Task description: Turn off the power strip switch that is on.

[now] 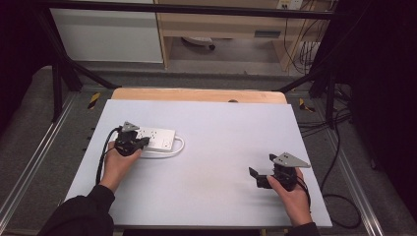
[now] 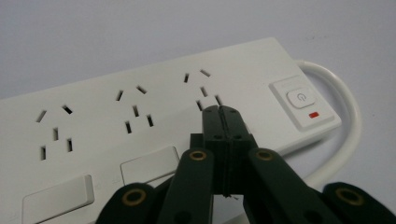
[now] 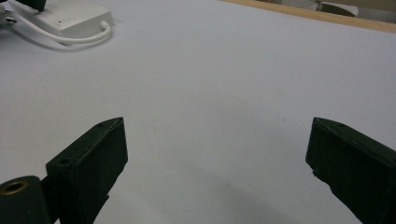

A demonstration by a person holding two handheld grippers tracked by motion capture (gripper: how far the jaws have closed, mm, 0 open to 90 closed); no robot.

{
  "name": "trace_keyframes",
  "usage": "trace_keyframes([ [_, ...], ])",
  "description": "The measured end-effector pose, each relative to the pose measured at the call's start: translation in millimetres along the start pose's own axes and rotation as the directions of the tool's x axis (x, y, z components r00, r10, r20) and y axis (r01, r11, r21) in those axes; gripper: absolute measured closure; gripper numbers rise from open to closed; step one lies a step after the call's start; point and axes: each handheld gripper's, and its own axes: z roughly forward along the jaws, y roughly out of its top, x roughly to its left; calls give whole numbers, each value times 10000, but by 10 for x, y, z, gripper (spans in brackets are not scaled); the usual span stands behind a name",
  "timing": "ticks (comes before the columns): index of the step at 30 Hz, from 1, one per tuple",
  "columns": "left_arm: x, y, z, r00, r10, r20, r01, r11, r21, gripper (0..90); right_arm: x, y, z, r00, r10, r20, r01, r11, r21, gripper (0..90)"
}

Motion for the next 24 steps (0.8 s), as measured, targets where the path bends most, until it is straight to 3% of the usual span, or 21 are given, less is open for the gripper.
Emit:
trace_keyframes([
  [24,16,-22,-2,10000,-41,88,42,9999,-154,900,-7,1,1,10000,-8,16,8,10000,-7,59],
])
